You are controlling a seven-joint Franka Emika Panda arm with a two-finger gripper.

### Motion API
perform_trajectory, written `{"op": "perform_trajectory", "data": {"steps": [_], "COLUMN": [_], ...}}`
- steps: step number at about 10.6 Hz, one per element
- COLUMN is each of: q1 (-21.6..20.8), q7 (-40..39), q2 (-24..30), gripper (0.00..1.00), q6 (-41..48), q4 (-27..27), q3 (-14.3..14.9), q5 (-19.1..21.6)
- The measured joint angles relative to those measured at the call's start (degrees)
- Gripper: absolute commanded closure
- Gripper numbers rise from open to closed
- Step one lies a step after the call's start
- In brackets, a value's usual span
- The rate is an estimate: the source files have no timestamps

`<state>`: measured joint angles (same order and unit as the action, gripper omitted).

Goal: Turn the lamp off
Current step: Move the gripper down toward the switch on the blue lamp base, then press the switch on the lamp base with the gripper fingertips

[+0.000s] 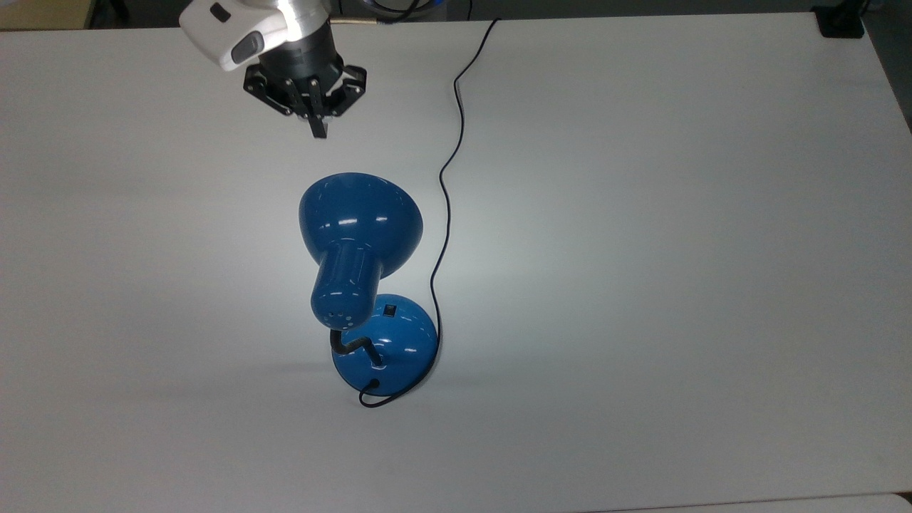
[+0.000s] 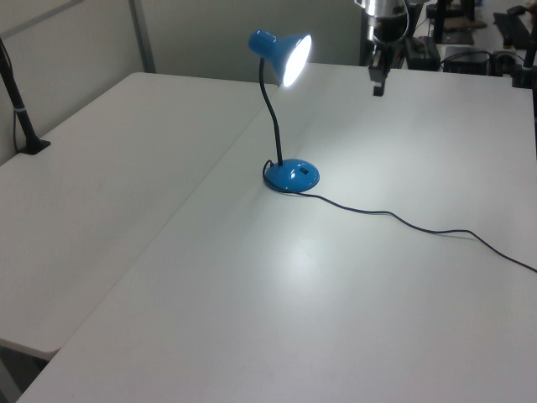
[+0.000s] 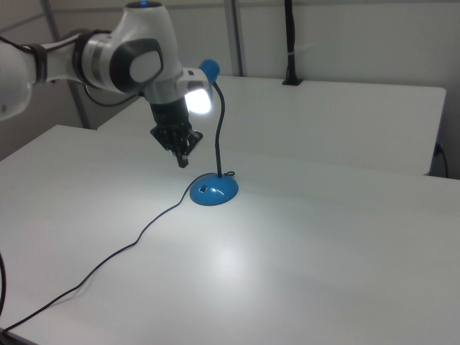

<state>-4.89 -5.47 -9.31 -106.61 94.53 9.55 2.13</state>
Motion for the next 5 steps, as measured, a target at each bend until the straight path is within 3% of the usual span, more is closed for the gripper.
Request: {"op": "perform_trajectory", "data": {"steps": [5], "q1": [-3.69], "q7": [2.12], "q2": [-10.94], "gripper": [1.00], "q6": [-18.25], "q4": [0.23], "q3": [-0.27], "q5": [1.21]}}
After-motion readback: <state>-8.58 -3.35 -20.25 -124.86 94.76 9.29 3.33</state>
